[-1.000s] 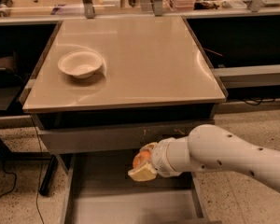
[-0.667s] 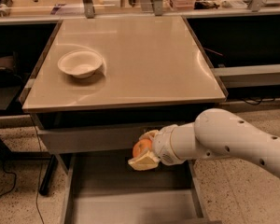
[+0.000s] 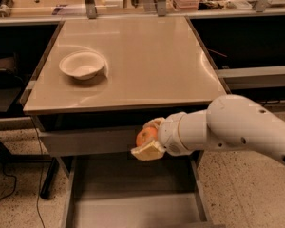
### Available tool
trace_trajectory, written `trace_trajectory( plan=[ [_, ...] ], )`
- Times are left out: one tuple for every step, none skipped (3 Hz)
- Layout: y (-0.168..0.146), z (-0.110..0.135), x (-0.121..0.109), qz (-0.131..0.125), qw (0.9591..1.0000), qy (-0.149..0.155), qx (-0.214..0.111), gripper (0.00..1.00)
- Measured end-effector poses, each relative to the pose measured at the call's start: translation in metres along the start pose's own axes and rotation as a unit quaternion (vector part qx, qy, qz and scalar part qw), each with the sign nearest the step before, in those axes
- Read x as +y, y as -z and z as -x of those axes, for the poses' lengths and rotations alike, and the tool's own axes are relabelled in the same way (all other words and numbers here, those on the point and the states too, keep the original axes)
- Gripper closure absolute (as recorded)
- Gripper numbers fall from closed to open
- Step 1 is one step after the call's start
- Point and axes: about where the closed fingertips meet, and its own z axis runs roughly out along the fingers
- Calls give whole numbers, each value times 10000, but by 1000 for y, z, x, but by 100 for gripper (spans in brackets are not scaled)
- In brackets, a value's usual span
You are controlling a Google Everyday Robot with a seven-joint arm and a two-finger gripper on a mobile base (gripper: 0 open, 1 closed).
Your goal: Pick orange from middle drawer and place on counter
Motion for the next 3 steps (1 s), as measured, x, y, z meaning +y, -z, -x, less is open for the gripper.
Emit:
trace_trajectory(
  plan=[
    [29, 31, -22, -221, 9995, 141, -178, 100],
    [46, 55, -44, -296, 9988, 254, -296, 100],
    [54, 77, -76, -273, 9984, 313, -384, 100]
  ],
)
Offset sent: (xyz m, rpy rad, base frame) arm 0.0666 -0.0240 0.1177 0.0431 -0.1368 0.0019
